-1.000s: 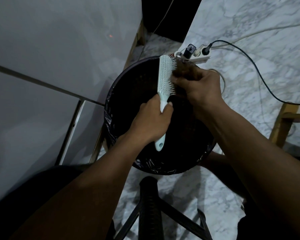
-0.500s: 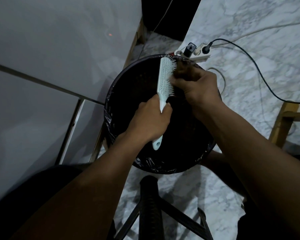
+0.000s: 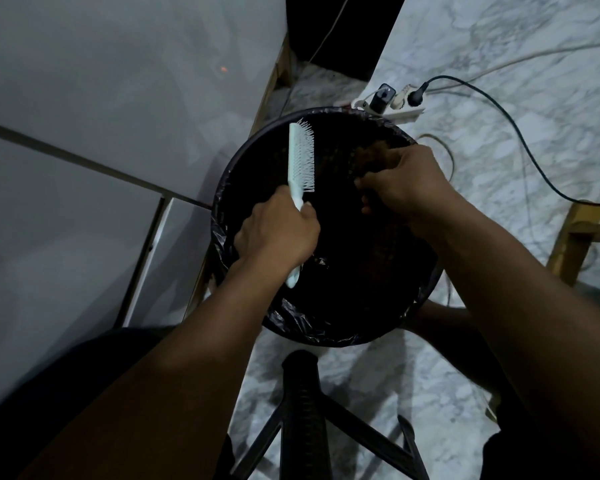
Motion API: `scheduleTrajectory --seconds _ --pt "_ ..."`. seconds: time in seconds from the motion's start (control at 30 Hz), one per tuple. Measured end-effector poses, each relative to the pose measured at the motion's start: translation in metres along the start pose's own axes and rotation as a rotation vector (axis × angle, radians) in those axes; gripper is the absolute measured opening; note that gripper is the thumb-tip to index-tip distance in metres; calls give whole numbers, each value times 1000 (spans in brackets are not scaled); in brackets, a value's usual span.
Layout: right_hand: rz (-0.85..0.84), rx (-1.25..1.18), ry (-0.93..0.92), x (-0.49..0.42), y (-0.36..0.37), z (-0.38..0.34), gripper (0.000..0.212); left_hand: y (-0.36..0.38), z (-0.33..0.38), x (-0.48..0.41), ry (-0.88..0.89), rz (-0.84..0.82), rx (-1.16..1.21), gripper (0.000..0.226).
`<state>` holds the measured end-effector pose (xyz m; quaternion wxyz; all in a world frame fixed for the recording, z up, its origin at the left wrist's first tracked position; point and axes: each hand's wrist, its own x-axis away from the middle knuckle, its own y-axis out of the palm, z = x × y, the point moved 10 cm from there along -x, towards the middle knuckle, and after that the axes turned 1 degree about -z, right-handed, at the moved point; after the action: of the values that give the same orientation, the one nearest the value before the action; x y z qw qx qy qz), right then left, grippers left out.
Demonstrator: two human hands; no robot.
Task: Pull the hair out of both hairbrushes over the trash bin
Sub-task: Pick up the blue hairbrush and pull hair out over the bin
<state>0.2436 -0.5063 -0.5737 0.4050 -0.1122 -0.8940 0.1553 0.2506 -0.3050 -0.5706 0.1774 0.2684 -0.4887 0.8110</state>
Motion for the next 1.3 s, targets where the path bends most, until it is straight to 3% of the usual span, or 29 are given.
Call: scheduleTrajectory --seconds 0.1,0.17,0.23,0.33,0.4,0.47,0.63,0.87,0.97,1.07,1.13,1.2,1.3 --pt "-91 409 18 2 2 6 12 -1 1 1 1 2 -2 29" --pt "-213 585 54 8 14 15 41 -1 2 1 7 8 -10 27" --pt "-231 599 34 9 19 16 68 -1 3 2 22 6 -19 24" --pt "-138 232 -64 3 19 -3 64 5 11 3 97 -58 7 21" --pt "-120 -116 -36 -1 20 -4 58 14 21 6 173 -146 43 19" --pt "-149 -305 -20 -5 24 1 54 19 30 10 221 -203 95 20" --pt "42 -341 -113 -5 5 2 47 19 37 14 231 -251 183 18" --pt "161 -402 -155 2 -7 1 26 24 41 12 195 -338 373 26" --pt "143 -528 -55 1 0 11 30 22 40 11 176 -365 399 29" --pt "66 -725 165 -4 16 28 31 23 32 9 101 -380 417 25" --pt "83 -572 221 -8 12 36 38 27 26 10 68 -403 380 21" --pt "99 -328 109 -12 6 30 46 28 22 10 39 -413 357 20" --pt "-97 -110 -82 -9 24 15 70 31 22 12 19 -455 372 22"
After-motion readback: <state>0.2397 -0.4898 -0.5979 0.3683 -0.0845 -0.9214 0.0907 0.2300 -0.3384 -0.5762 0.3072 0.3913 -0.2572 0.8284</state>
